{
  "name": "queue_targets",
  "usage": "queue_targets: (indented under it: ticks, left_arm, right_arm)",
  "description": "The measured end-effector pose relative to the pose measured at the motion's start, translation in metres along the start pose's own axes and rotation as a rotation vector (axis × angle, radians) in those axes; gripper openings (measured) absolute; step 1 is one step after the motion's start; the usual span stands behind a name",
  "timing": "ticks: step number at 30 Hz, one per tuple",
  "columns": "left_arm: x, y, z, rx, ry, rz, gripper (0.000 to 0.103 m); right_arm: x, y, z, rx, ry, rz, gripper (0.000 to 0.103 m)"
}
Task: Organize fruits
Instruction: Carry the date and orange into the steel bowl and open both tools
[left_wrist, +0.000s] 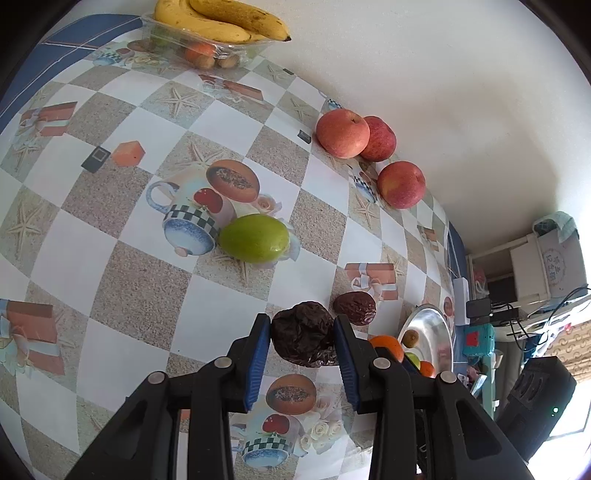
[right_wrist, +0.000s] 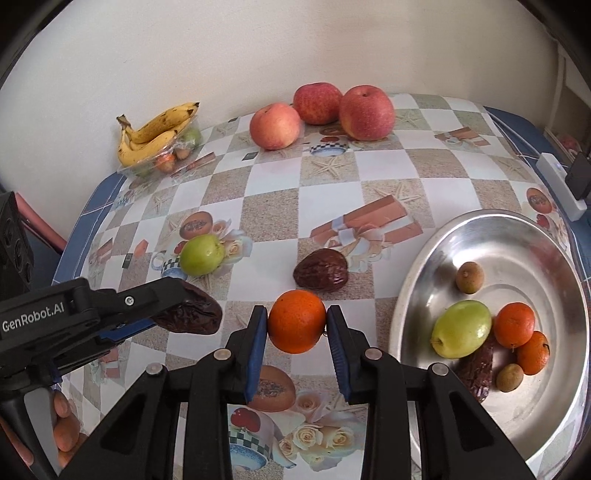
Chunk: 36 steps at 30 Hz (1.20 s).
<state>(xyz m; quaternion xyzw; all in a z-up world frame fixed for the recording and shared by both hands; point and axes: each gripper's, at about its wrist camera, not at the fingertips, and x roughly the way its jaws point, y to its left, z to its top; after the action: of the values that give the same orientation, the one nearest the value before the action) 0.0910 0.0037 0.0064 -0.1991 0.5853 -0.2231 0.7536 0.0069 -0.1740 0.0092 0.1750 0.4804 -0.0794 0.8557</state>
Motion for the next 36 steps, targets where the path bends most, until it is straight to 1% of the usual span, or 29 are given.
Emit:
queue_targets:
  ticks: [3, 6, 11, 14, 18, 24, 29, 33, 36]
  left_arm:
    - [0.002, -0.006, -0.002, 0.012, 0.003, -0.014, 0.037]
    - [0.004, -0.016, -0.006, 0.046, 0.008, -0.022, 0.037]
    - [0.012, -0.038, -0.018, 0.117, 0.031, -0.038, 0.037]
    - [0.02, -0.054, -0.029, 0.17, 0.049, -0.047, 0.037]
    - [0.03, -0.079, -0.046, 0.261, 0.07, -0.054, 0.037]
    - [0.043, -0.111, -0.072, 0.376, 0.094, -0.097, 0.037]
    - [0.048, -0.121, -0.082, 0.408, 0.109, -0.134, 0.037]
    - [0.051, -0.126, -0.086, 0.427, 0.109, -0.143, 0.037]
    - [0.052, -0.128, -0.087, 0.438, 0.103, -0.145, 0.037]
  right_arm:
    - [-0.006, -0.01, 0.002, 0.021, -0.015, -0.011, 0.034]
    - [-0.012, -0.024, 0.003, 0.058, -0.03, -0.037, 0.034]
    - [-0.028, -0.059, 0.005, 0.155, -0.069, -0.084, 0.034]
    - [-0.038, -0.079, 0.006, 0.204, -0.096, -0.125, 0.034]
    - [-0.049, -0.109, 0.003, 0.294, -0.118, -0.15, 0.034]
    - [-0.061, -0.149, -0.007, 0.396, -0.136, -0.234, 0.034]
    - [-0.069, -0.173, -0.016, 0.464, -0.152, -0.264, 0.034]
    - [-0.075, -0.181, -0.019, 0.487, -0.173, -0.273, 0.034]
    - [-0.074, -0.179, -0.017, 0.476, -0.177, -0.269, 0.034]
